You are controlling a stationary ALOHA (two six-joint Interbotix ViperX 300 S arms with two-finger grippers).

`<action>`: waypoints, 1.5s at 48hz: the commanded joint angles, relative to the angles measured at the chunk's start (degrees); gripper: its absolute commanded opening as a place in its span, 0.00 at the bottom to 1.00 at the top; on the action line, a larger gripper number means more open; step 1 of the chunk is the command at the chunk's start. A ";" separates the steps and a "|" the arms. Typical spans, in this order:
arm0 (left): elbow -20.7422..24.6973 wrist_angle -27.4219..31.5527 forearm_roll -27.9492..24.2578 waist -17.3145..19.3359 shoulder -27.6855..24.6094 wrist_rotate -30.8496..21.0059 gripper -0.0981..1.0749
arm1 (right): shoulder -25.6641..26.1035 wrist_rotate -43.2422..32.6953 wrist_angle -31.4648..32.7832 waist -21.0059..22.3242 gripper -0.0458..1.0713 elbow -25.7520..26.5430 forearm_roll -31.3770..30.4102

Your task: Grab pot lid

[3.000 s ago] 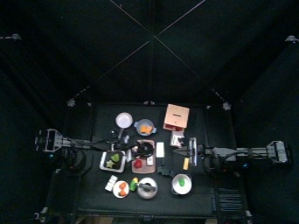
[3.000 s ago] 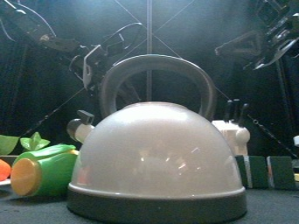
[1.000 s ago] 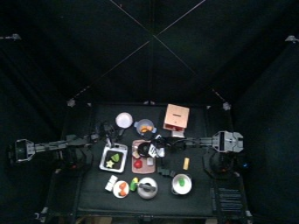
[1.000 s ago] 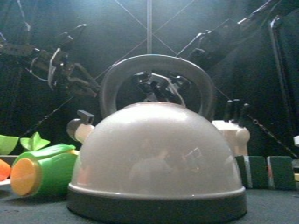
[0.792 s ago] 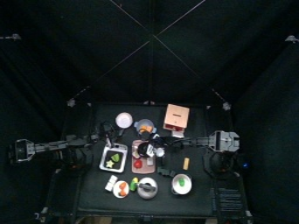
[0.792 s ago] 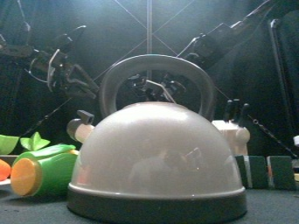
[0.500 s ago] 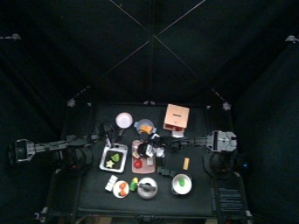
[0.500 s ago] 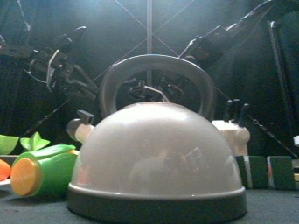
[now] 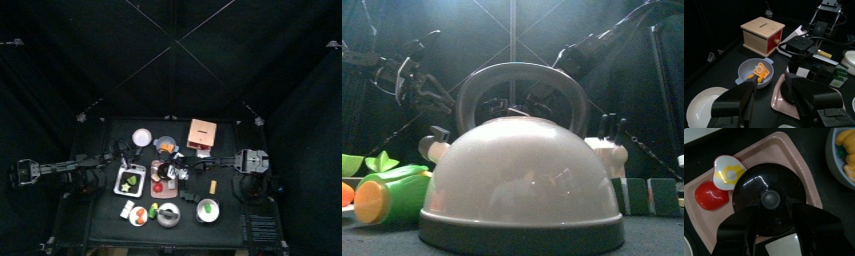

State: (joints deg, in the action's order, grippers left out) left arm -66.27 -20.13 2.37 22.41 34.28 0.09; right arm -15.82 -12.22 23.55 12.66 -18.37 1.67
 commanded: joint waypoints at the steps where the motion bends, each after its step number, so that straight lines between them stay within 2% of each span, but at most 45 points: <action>1: 0.70 -0.62 0.09 0.18 0.18 0.09 0.80 | 1.05 -0.09 -0.09 0.44 0.75 1.58 -0.18; 19: 0.62 -0.62 0.09 0.18 0.09 0.09 0.80 | 0.70 -0.09 -0.09 0.35 0.74 2.02 -0.53; 37: 0.62 -0.62 0.18 0.18 0.09 0.09 0.80 | 0.97 -0.09 0.79 0.35 0.57 2.46 -0.35; 50: 0.62 -0.62 0.09 0.18 0.09 0.00 0.80 | 3.08 -0.09 3.87 -0.09 0.57 4.66 -0.53; 72: 0.62 -0.70 0.18 0.18 0.09 0.09 0.80 | 3.69 -0.09 3.60 -0.26 0.57 4.57 0.00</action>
State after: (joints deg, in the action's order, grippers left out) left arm -66.36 -20.21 2.46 22.41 34.28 0.09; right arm -14.94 -12.22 27.60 12.39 -15.12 1.49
